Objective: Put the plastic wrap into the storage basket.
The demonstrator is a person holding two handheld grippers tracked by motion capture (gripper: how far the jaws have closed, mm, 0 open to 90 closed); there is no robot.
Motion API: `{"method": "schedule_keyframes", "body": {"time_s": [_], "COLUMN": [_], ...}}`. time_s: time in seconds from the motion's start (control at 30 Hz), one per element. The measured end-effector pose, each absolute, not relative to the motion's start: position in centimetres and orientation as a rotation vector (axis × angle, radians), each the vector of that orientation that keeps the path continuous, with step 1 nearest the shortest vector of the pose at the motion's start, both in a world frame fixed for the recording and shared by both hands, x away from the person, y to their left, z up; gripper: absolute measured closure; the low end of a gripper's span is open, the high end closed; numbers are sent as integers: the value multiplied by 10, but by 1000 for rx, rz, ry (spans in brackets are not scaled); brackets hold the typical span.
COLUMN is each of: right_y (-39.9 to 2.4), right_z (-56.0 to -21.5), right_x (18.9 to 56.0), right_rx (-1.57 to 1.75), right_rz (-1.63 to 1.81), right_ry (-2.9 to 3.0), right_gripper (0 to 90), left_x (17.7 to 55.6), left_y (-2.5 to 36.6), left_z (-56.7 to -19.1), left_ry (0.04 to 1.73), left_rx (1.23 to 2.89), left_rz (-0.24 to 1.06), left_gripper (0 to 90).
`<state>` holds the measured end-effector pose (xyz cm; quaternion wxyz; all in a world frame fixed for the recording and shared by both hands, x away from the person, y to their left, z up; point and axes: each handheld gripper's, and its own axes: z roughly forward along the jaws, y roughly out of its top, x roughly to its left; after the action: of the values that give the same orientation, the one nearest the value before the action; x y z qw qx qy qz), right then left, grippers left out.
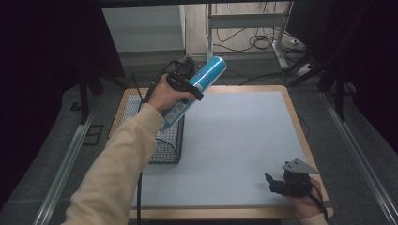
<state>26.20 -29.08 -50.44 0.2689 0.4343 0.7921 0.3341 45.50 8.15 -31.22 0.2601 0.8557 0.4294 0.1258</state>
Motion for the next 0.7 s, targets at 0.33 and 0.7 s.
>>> {"method": "schedule_keyframes", "body": {"time_s": [0.33,0.7], "right_y": [-292,-293], "right_z": [-504,-504], "right_x": [262,263], "right_rx": [1180,1179], "right_rz": [903,897], "right_ry": [2128,2125], "right_gripper": [145,145], "left_x": [471,485], "left_y": [96,115], "left_z": [-322,-344], "left_ry": [1221,1296], "left_rx": [2317,2322], "left_rz": [372,375], "left_gripper": [315,315]}}
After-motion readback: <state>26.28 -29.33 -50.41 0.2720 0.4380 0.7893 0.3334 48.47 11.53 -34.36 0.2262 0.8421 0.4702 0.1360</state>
